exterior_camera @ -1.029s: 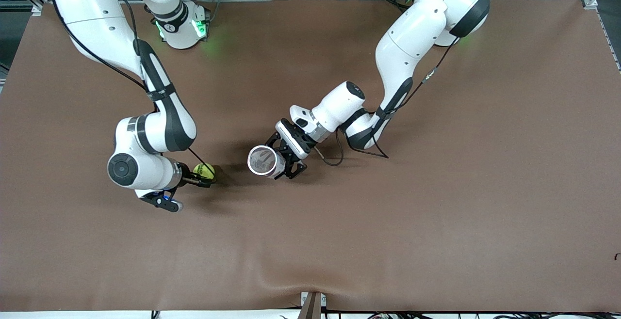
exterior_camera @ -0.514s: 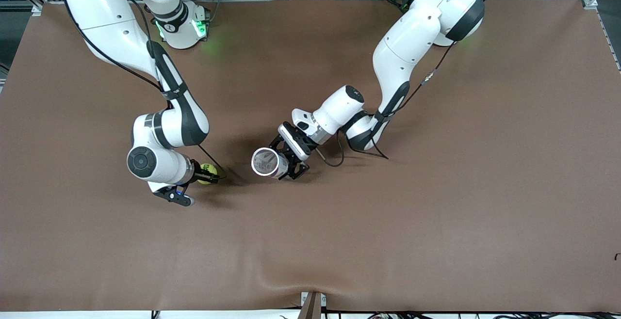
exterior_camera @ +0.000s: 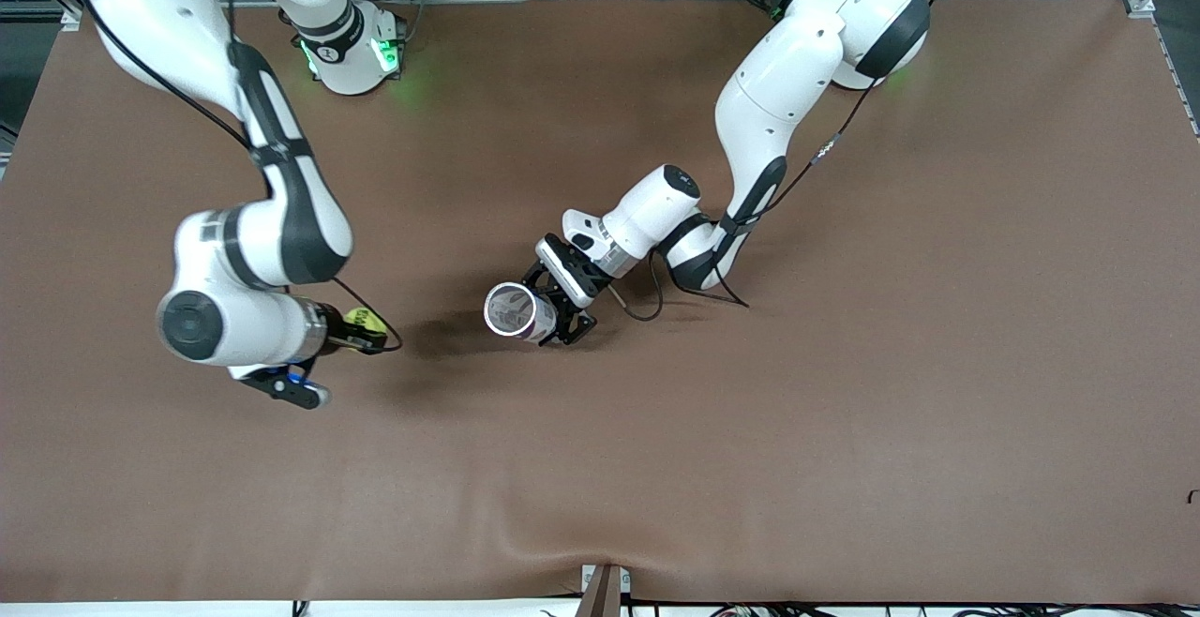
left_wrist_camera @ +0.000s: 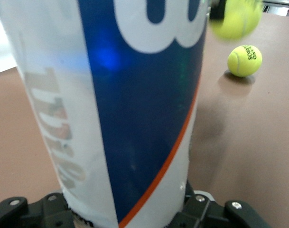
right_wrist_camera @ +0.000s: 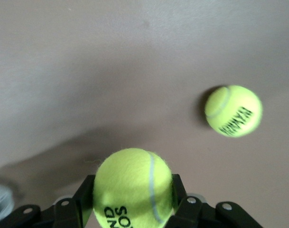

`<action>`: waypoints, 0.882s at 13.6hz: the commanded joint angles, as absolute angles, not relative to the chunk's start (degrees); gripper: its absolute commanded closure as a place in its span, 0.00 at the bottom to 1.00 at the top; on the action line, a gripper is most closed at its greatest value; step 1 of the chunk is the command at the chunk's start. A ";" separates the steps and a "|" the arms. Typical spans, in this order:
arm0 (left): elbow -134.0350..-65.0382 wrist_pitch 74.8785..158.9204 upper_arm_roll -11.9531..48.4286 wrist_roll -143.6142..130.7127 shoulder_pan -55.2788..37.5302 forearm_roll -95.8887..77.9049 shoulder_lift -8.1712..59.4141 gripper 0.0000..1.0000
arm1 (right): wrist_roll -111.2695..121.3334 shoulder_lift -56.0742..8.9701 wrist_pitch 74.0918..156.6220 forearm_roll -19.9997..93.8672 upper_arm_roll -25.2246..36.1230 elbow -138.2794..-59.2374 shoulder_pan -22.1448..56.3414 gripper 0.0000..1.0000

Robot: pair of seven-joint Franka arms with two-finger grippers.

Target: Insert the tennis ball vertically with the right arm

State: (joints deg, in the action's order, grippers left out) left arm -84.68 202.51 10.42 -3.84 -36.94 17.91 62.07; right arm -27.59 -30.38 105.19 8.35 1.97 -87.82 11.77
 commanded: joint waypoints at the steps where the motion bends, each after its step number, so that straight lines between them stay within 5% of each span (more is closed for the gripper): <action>1: -83.06 203.82 9.05 -3.43 -38.23 17.40 63.54 0.23 | -30.05 -26.38 101.53 10.28 1.23 -87.45 11.08 0.86; 5: -83.06 203.82 8.79 -3.43 -38.41 17.49 64.07 0.23 | -42.06 -20.75 98.88 12.82 0.79 -87.36 12.39 0.86; 12: -83.41 203.82 8.70 -3.43 -38.50 17.49 63.98 0.12 | -65.18 -20.92 97.82 19.16 0.79 -80.08 18.98 0.86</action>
State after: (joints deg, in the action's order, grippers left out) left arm -84.60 202.71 9.51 -3.81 -37.60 17.91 63.09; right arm -58.95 -20.93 98.32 18.01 0.46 -82.01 16.49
